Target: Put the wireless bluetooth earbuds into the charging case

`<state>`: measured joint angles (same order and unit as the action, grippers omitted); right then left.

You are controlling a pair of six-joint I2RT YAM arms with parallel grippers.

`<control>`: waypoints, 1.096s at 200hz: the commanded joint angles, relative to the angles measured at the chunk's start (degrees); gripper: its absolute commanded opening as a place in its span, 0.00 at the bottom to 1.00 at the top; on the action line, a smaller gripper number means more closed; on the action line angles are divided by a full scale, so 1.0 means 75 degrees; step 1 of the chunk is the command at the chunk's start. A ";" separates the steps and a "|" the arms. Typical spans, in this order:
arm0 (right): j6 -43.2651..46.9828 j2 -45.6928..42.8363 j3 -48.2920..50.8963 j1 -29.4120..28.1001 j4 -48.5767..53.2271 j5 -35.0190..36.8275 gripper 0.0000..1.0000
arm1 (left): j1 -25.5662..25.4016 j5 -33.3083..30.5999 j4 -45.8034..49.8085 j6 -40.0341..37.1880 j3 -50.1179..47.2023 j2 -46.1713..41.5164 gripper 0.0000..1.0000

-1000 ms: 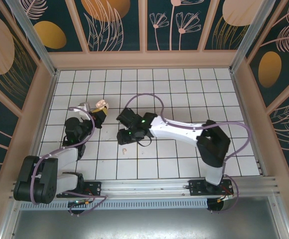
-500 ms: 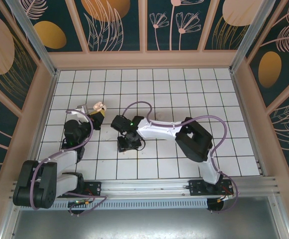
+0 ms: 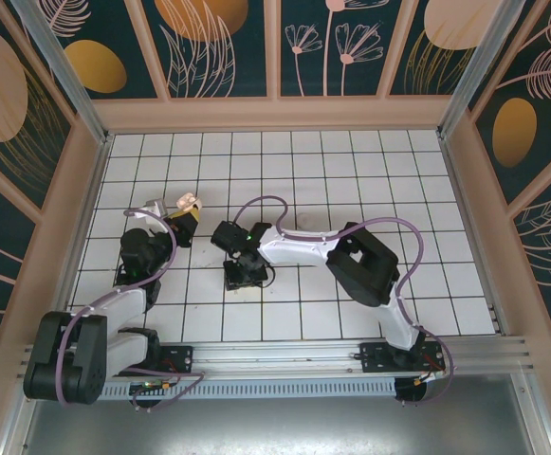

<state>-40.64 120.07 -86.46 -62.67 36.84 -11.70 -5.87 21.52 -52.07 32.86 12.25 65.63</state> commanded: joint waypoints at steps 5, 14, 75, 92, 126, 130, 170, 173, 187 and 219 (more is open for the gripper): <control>-0.0135 0.0203 -0.0219 0.0048 -0.0258 -0.0092 0.36 | 0.0068 -0.0170 -0.0045 -0.0089 -0.0086 -0.0277 0.13; -0.0124 0.0241 -0.0254 0.0042 -0.0247 -0.0092 0.35 | 0.0068 -0.0168 -0.0002 -0.0113 -0.0076 -0.0309 0.13; -0.0125 0.0376 -0.0385 0.0057 -0.0058 0.0077 0.30 | 0.0068 -0.0208 0.0061 -0.0264 -0.0145 -0.0498 0.13; -0.0127 0.0379 -0.0338 0.0056 -0.0025 0.0142 0.27 | 0.0068 -0.0227 0.0108 -0.0306 -0.0157 -0.0523 0.13; -0.0215 0.0231 -0.0219 0.0053 -0.0206 0.0233 0.24 | 0.0068 -0.0207 0.0206 -0.0414 -0.0129 -0.0523 0.13; -0.0224 0.0192 -0.0199 0.0059 -0.0259 0.0259 0.23 | 0.0069 -0.0209 0.0215 -0.0420 -0.0122 -0.0523 0.13; -0.0308 -0.0385 0.0154 0.0089 -0.0684 0.0766 0.21 | 0.0068 0.0188 0.0150 -0.0635 -0.0076 -0.0393 0.14; -0.0320 -0.0449 0.0200 0.0094 -0.0718 0.0809 0.21 | 0.0076 0.0236 0.0138 -0.0658 -0.0066 -0.0369 0.14; -0.0366 -0.0789 0.0462 0.0128 -0.1010 0.1031 0.20 | 0.0070 0.0465 -0.0005 -0.0667 -0.0052 -0.0241 0.14; -0.0416 -0.1731 0.1223 0.0238 -0.1679 0.1623 0.19 | 0.0076 0.1061 -0.0670 -0.0615 -0.0145 0.0144 0.14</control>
<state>-42.57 114.52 -80.77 -61.89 29.32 -5.54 -5.87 24.32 -50.83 29.28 11.49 64.97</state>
